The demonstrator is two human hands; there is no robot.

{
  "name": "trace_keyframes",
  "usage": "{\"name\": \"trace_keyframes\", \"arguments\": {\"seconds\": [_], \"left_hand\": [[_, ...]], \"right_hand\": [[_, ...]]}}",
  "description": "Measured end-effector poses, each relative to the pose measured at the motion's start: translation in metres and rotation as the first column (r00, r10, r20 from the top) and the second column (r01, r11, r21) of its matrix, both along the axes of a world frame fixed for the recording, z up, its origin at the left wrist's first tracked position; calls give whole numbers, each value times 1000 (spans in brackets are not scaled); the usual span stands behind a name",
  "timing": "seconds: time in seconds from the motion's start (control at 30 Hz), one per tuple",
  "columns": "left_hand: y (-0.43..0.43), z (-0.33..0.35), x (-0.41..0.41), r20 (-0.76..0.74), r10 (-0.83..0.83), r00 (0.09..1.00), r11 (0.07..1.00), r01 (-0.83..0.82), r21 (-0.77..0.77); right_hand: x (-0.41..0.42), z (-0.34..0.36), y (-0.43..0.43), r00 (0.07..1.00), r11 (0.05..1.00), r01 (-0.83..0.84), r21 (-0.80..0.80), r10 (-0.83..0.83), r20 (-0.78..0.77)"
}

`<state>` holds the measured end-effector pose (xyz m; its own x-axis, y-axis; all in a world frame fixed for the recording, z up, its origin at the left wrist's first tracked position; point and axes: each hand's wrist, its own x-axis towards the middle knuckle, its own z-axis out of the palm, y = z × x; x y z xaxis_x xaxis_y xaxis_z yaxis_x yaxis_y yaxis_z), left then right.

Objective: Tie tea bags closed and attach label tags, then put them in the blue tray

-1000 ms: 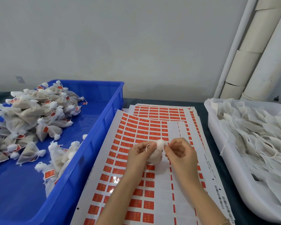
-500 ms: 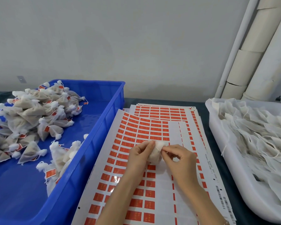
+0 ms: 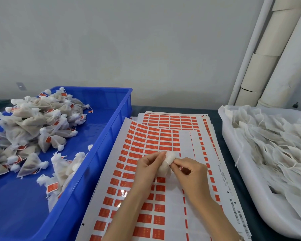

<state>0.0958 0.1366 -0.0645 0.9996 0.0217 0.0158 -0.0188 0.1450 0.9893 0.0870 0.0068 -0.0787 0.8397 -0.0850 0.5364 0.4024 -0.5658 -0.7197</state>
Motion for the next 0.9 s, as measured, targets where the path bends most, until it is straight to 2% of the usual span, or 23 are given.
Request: {"name": "trace_keyframes", "arguments": {"seconds": [0.17, 0.3, 0.6, 0.77, 0.9], "left_hand": [[-2, -2, 1, 2, 47, 999, 997, -47, 55], [2, -1, 2, 12, 10, 1000, 999, -11, 50], [10, 4, 4, 54, -46, 997, 993, 40, 109], [12, 6, 3, 16, -64, 998, 990, 62, 125], [10, 6, 2, 47, -74, 996, 982, 64, 176]], "right_hand": [[-2, 1, 5, 998, 999, -16, -31, 18, 59], [-3, 3, 5, 992, 996, -85, -35, 88, 87], [-7, 1, 2, 968, 965, -236, -117, 244, 62], [-9, 3, 3, 966, 961, -237, -141, 249, 70], [-10, 4, 4, 972, 959, -208, -192, 225, 69]]}}
